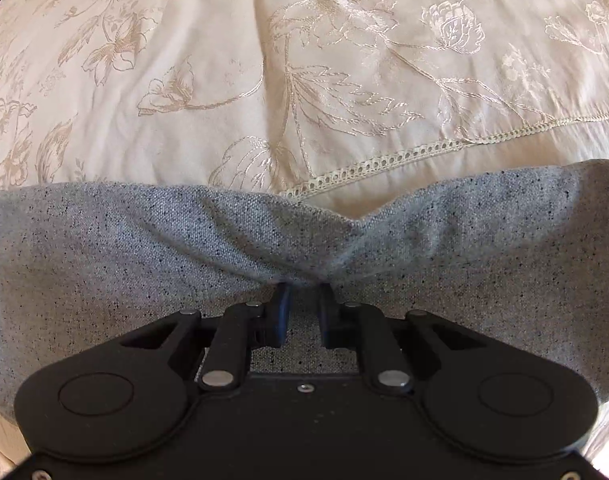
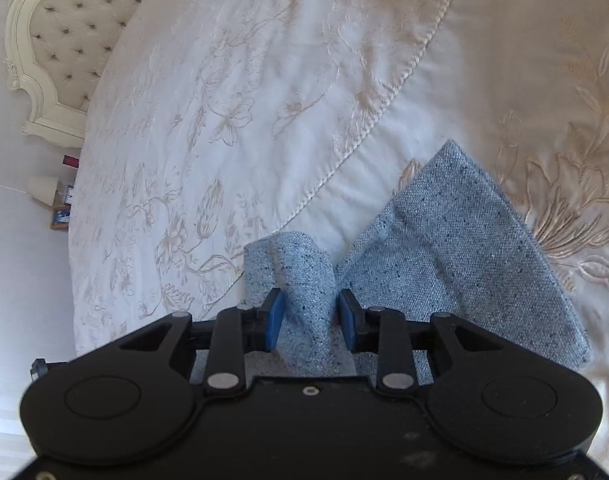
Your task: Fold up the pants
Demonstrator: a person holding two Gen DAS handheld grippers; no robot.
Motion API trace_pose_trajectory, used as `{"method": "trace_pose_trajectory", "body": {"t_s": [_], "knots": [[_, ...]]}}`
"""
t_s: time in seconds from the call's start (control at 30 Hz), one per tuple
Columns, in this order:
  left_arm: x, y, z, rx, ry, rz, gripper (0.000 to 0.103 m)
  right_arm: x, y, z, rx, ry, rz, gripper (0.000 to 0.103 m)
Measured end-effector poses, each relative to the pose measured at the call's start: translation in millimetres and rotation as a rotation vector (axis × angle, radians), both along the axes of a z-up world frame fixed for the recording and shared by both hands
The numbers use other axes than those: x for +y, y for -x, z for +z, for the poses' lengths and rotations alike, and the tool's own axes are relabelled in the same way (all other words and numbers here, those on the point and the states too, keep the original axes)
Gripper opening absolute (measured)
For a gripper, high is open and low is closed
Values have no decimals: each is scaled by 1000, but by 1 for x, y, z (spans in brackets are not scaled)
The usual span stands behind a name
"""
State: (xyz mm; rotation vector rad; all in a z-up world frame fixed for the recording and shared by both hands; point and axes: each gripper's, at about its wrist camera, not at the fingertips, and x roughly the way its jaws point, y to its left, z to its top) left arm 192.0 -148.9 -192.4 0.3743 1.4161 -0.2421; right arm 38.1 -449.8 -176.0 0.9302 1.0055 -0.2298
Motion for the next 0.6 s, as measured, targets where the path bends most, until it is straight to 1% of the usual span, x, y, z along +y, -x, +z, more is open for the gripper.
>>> {"method": "trace_pose_trajectory", "body": {"t_s": [0.03, 0.1, 0.17, 0.2, 0.23, 0.27, 0.3, 0.33, 0.37, 0.43, 0.5, 0.53, 0.6], "knots": [[0, -3, 0, 2, 1, 1, 20, 2, 6, 10, -12, 6, -19, 15], [1, -5, 0, 2, 3, -1, 20, 5, 29, 38, -34, 27, -93, 15], [-3, -3, 3, 0, 1, -3, 20, 9, 51, 62, -10, 109, -151, 15], [-4, -4, 2, -1, 0, -3, 20, 10, 59, 67, 5, 152, -171, 17], [-5, -4, 2, -2, -1, -4, 20, 10, 66, 69, 17, 197, -191, 20], [-6, -4, 1, -2, -2, -6, 20, 6, 72, 64, 44, 240, -205, 23], [-8, -4, -1, -1, -2, -7, 20, 1, 72, 57, 86, 258, -202, 36], [-9, -4, -1, -1, 0, -8, 20, -5, 73, 49, 145, 273, -208, 36], [-9, -3, -1, 0, 3, -6, 20, -12, 77, 44, 170, 281, -231, 36], [-8, -4, -1, 2, 9, -2, 20, -26, 90, 43, 150, 266, -258, 37], [-7, -4, -1, 4, 14, -4, 20, -34, 94, 43, 132, 238, -238, 37], [-6, -4, 0, 4, 15, -7, 20, -36, 95, 44, 108, 229, -220, 38], [-5, -5, 1, 6, 15, -8, 20, -38, 92, 47, 15, 232, -140, 39]]}}
